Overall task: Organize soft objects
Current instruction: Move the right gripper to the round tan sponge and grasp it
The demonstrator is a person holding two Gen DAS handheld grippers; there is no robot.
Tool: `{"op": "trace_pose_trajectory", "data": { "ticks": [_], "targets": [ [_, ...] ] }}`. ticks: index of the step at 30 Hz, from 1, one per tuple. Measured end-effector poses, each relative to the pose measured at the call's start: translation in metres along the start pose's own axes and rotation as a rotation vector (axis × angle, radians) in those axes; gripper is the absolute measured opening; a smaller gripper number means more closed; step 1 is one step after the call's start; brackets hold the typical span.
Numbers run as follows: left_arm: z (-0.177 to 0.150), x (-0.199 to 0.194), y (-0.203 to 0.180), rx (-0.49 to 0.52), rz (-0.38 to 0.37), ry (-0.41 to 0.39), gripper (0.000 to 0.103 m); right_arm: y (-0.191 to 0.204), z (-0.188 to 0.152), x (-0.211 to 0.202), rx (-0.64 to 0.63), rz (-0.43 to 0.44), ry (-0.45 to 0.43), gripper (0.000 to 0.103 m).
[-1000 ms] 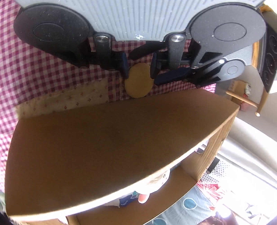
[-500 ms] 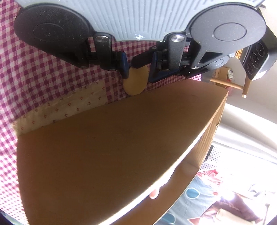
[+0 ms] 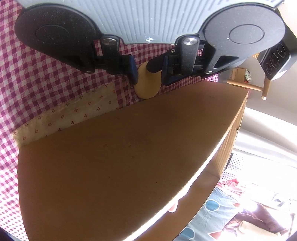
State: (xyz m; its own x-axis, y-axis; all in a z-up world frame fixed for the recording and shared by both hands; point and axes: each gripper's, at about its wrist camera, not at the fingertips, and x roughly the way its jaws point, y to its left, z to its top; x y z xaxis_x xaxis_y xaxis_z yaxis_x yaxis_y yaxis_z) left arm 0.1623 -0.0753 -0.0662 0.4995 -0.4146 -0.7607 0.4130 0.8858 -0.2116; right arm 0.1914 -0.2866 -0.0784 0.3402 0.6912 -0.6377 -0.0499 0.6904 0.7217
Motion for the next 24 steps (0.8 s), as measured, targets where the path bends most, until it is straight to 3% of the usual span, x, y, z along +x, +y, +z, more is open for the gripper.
{"op": "trace_pose_trajectory", "data": {
  "ticks": [4, 6, 7, 16, 18, 24],
  "targets": [
    [0.0, -0.002, -0.002, 0.015, -0.01, 0.009, 0.043, -0.01, 0.002, -0.005, 0.027, 0.023, -0.001, 0.031],
    [0.001, -0.002, -0.004, 0.02, -0.006, 0.013, 0.06, -0.014, 0.002, -0.008, 0.04, 0.038, -0.003, 0.031],
    [0.001, -0.002, -0.006, 0.031, 0.002, 0.01, 0.062, -0.018, 0.003, -0.011, 0.047, 0.048, -0.002, 0.031],
    [0.0, 0.006, -0.019, 0.113, 0.088, 0.015, 0.059, -0.028, 0.002, -0.023, 0.069, 0.11, -0.005, 0.031],
    [0.0, 0.006, -0.018, 0.109, 0.096, 0.008, 0.052, -0.029, 0.002, -0.026, 0.068, 0.123, -0.007, 0.031],
    [-0.001, 0.004, -0.006, 0.048, 0.062, -0.008, 0.048, -0.029, 0.001, -0.035, 0.067, 0.105, -0.028, 0.031]
  ]
}}
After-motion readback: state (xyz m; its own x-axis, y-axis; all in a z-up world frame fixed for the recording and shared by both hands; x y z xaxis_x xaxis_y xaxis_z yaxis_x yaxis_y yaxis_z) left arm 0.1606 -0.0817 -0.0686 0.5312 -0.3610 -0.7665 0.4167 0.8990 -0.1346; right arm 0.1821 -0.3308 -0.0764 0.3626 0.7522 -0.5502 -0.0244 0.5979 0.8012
